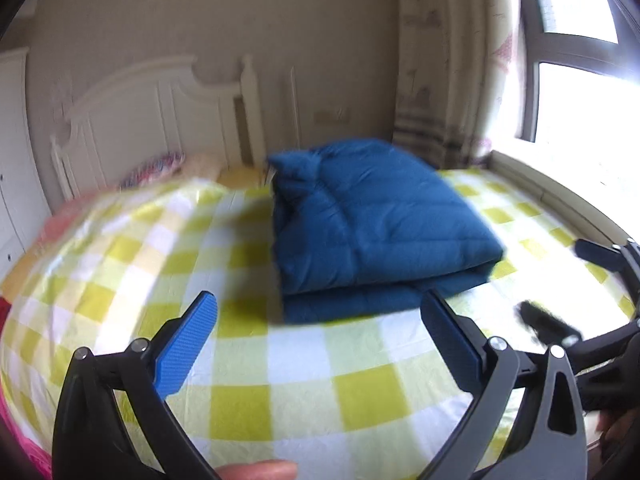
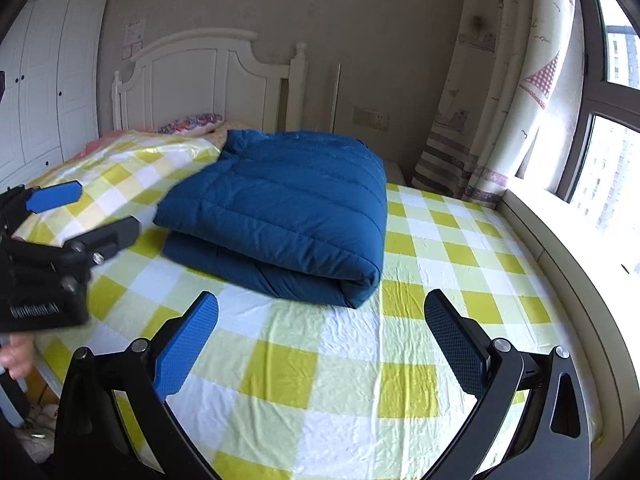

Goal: Fold large clothes

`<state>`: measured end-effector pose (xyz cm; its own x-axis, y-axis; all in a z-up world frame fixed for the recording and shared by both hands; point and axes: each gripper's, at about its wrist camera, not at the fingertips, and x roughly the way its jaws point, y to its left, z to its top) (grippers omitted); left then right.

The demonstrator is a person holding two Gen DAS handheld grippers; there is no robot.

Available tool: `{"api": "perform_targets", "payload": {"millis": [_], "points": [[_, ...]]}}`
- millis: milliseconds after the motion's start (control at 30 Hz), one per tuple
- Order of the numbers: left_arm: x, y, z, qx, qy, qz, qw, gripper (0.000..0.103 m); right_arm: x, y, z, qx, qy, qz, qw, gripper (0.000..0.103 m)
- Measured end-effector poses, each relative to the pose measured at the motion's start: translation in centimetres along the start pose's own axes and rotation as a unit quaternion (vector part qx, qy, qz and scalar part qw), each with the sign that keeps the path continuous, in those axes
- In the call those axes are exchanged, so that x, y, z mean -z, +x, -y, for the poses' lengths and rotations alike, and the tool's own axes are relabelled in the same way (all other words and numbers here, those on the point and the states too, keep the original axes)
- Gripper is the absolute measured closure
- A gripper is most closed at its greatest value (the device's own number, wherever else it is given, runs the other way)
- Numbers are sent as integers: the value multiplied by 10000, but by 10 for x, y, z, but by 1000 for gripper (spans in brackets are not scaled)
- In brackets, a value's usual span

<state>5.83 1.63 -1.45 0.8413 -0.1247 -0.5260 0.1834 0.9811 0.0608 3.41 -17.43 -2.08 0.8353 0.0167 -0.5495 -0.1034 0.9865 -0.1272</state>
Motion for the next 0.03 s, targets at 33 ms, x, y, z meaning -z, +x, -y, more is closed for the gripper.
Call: {"api": "perform_targets", "payload": {"millis": [33], "points": [[-4, 10, -18, -106, -75, -102, 9999, 2, -1, 8, 14, 78, -21, -135, 9999, 4]]}}
